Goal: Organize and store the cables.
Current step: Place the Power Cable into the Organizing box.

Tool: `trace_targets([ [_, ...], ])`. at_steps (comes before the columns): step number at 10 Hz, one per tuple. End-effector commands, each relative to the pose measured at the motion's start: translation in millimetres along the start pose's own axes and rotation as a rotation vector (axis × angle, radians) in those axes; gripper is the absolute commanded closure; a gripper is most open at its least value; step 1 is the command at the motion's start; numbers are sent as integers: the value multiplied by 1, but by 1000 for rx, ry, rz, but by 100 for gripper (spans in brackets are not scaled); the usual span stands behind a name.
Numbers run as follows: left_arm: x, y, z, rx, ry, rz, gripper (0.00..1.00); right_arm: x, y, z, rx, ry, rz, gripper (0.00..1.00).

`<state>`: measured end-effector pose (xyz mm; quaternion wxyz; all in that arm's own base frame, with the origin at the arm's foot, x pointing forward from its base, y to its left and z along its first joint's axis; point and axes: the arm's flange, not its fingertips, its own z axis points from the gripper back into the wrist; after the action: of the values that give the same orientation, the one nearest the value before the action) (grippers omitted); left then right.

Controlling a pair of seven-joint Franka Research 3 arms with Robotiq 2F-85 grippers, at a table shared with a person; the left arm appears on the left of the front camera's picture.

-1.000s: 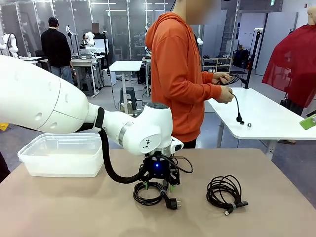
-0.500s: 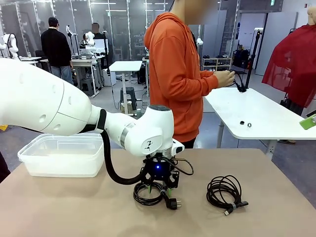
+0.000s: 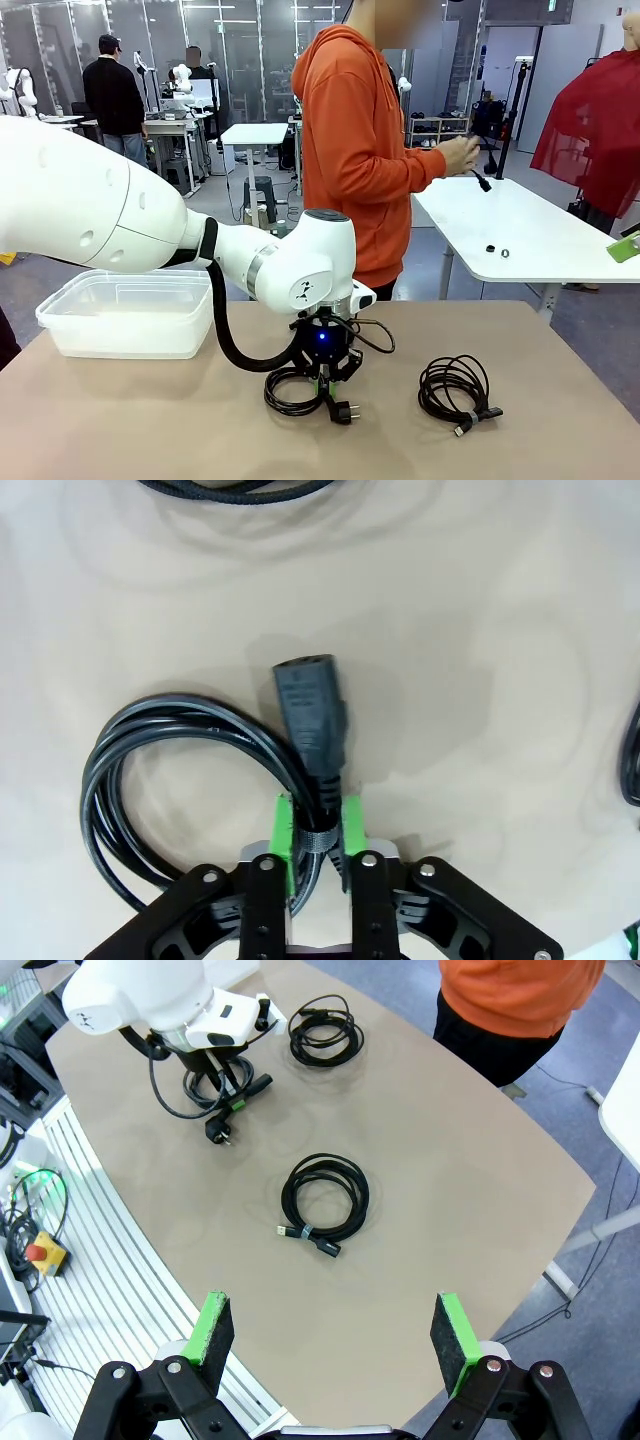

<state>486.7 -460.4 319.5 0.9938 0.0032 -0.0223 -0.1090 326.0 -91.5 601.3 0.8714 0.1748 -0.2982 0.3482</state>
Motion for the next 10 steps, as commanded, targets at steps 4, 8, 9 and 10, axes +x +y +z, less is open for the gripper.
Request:
trace_targets([
  [4, -3, 16, 42, -79, 16, -79, 100, -1, 0, 0, 10, -5, 11, 0],
  [8, -24, 44, 153, -5, 5, -157, 100, -1, 0, 0, 10, -5, 11, 0],
  [9, -25, 47, 164, 9, -1, -188, 100, -1, 0, 0, 10, -5, 11, 0],
  [10, -27, 52, 175, 25, -13, -225, 100, -1, 0, 0, 10, -5, 11, 0],
])
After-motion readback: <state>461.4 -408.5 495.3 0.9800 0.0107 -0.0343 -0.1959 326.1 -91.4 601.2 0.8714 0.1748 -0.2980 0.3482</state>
